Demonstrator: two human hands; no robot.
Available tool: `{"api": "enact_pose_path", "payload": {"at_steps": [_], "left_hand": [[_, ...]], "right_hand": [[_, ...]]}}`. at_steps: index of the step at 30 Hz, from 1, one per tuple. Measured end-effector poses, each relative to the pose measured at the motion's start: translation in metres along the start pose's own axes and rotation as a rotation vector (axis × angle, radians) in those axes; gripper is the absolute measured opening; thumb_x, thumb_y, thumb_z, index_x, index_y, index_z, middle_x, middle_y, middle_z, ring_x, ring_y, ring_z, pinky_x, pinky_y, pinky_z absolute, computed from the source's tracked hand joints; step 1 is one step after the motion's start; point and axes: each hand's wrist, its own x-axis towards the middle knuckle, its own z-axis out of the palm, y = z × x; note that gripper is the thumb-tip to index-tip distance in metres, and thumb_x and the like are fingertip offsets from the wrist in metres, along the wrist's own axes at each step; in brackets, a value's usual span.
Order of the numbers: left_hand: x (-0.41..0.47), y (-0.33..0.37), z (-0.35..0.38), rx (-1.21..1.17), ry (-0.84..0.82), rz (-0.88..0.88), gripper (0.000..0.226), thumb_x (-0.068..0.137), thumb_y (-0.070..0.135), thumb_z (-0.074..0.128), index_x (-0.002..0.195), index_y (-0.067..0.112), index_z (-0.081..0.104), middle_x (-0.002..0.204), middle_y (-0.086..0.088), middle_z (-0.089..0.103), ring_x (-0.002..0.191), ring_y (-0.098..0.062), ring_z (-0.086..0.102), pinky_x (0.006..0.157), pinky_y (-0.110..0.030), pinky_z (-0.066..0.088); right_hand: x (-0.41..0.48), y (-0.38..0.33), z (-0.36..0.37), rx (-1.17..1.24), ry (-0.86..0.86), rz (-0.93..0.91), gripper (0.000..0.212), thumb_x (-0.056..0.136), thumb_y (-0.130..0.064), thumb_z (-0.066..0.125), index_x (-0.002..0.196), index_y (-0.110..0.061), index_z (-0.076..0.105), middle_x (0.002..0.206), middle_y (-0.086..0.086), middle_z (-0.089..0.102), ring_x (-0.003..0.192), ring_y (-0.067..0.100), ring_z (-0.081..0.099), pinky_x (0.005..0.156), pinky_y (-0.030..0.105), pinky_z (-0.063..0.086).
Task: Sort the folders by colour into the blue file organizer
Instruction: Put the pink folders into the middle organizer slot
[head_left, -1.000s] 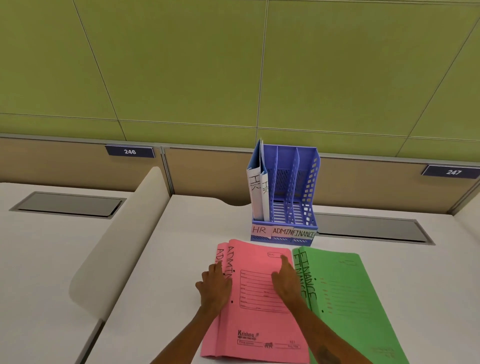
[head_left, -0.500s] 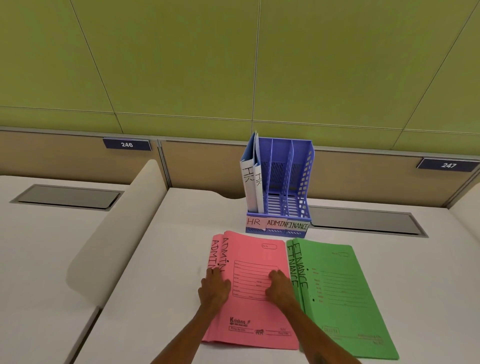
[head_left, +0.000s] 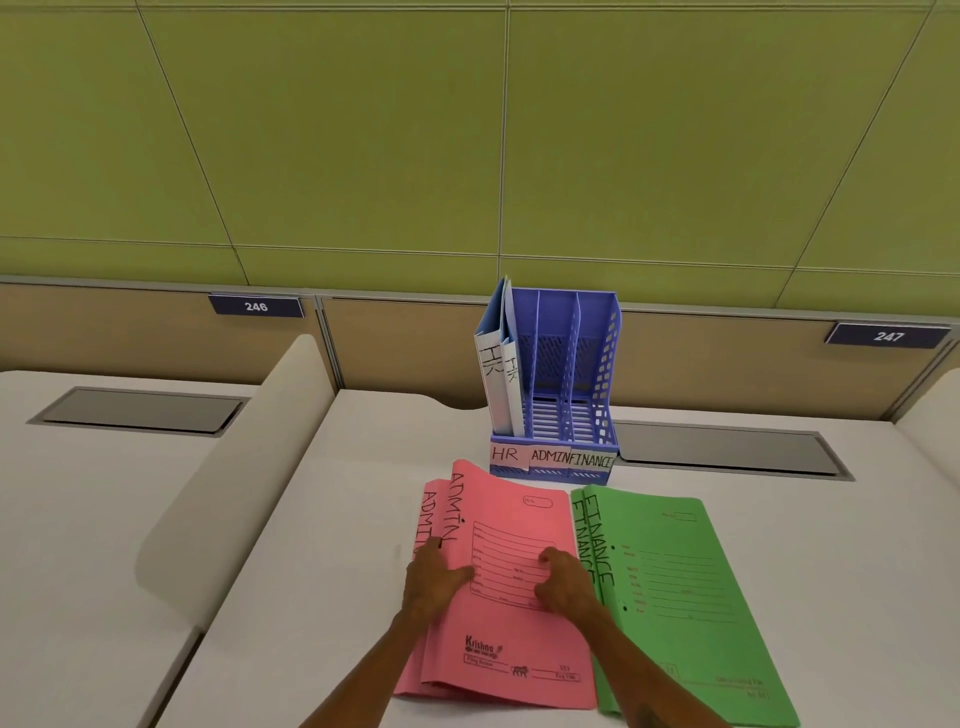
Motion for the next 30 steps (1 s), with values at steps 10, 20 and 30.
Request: {"api": "enact_pose_path", "payload": {"at_steps": [10, 20, 30], "left_hand": [[-0.023, 0.010, 0.000, -0.232, -0.101, 0.069, 0.082, 0.079, 0.020, 0.074, 0.141, 0.032, 0.022, 0.125, 0.000, 0.055, 0.101, -0.021, 0.064, 0.082, -0.039, 0.059], [-0.033, 0.050, -0.007, -0.210, -0.111, 0.185, 0.071, 0.079, 0.020, 0.069, 0.139, 0.033, 0.034, 0.114, 0.000, 0.064, 0.086, -0.019, 0.070, 0.068, -0.036, 0.062], [-0.044, 0.108, -0.013, -0.017, -0.122, 0.282, 0.057, 0.086, 0.037, 0.063, 0.137, 0.034, 0.038, 0.113, 0.008, 0.062, 0.084, -0.010, 0.069, 0.072, -0.033, 0.061]], "right_hand": [[-0.015, -0.004, -0.006, 0.057, 0.012, 0.008, 0.044, 0.085, -0.012, 0.064, 0.128, -0.013, 0.052, 0.127, 0.005, 0.056, 0.097, 0.013, 0.050, 0.087, 0.025, 0.046], [-0.012, -0.024, -0.044, 0.186, 0.115, 0.095, 0.053, 0.094, -0.042, 0.050, 0.134, -0.008, 0.047, 0.120, 0.013, 0.063, 0.103, 0.028, 0.063, 0.092, 0.039, 0.052], [-0.034, -0.095, -0.128, 0.435, 0.145, 0.100, 0.078, 0.086, -0.075, 0.034, 0.120, -0.008, 0.053, 0.117, 0.022, 0.058, 0.060, 0.028, 0.062, 0.042, 0.032, 0.056]]}}
